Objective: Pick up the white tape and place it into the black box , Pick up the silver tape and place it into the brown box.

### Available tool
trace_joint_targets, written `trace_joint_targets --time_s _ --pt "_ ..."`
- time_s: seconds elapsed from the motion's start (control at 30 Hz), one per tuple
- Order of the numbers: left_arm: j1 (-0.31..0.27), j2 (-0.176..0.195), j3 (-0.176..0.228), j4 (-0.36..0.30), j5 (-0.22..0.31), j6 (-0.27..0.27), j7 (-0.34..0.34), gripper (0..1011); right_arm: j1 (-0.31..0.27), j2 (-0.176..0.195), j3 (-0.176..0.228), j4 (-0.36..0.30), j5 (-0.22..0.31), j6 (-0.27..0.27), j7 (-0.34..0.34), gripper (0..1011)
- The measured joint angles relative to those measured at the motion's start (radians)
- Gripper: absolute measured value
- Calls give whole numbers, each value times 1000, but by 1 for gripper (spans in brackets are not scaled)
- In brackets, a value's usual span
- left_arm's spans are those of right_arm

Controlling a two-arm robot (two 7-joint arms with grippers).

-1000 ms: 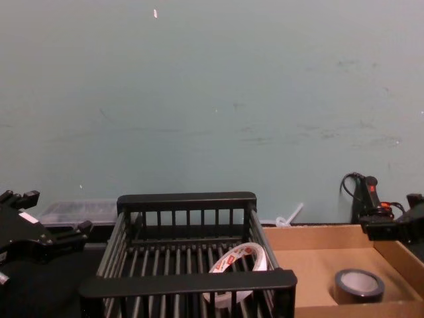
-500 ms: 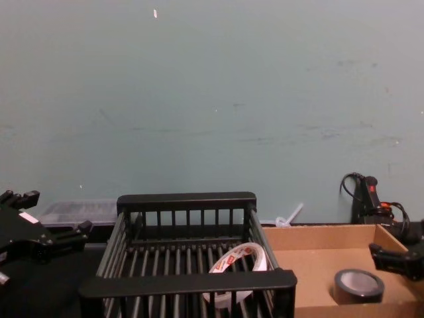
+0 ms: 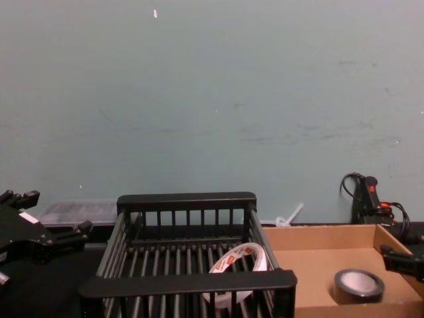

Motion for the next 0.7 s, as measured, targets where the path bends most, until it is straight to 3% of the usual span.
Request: trace_joint_targets --time_s 0.7 --pt "0 0 0 0 0 0 0 1001 1 4 -7 0 0 -1 4 1002"
